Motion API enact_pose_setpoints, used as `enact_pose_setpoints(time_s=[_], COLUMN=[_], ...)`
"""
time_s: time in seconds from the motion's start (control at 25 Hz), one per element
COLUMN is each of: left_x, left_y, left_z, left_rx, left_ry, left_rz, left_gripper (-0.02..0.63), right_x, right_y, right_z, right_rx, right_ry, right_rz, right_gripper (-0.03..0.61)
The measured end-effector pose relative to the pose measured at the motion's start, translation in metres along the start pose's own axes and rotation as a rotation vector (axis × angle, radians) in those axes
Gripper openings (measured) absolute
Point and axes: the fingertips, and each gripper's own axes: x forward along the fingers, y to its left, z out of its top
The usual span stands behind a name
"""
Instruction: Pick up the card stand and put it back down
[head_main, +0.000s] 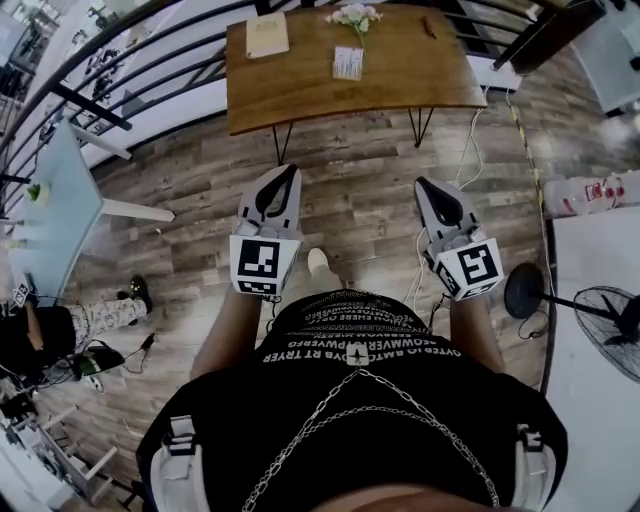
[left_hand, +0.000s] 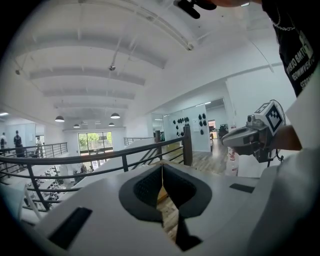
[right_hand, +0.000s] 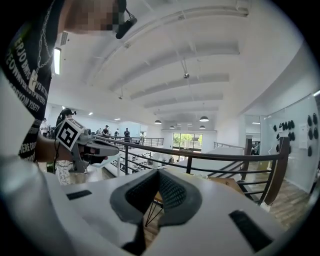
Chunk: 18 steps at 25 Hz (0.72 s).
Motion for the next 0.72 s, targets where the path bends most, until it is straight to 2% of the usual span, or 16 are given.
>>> enact_pose_setpoints(time_s=[0.44, 0.72], left_x=[0.022, 0.03], left_y=[0.049, 0.07], left_z=[0.001, -0.001], left_rx=[-0.014, -0.028], left_ry=[-0.02, -0.025], left_rz=[-0.048, -0.069], left_gripper=[0.029, 0.029], right_x=[0.042, 0.058], right_y=[0.009, 0.023], right_z=[0.017, 0.033], right_rx=[-0.007, -0.062], right_ry=[0.018, 0.023], right_rz=[-0.039, -0.029], right_gripper=[0.011, 0.011])
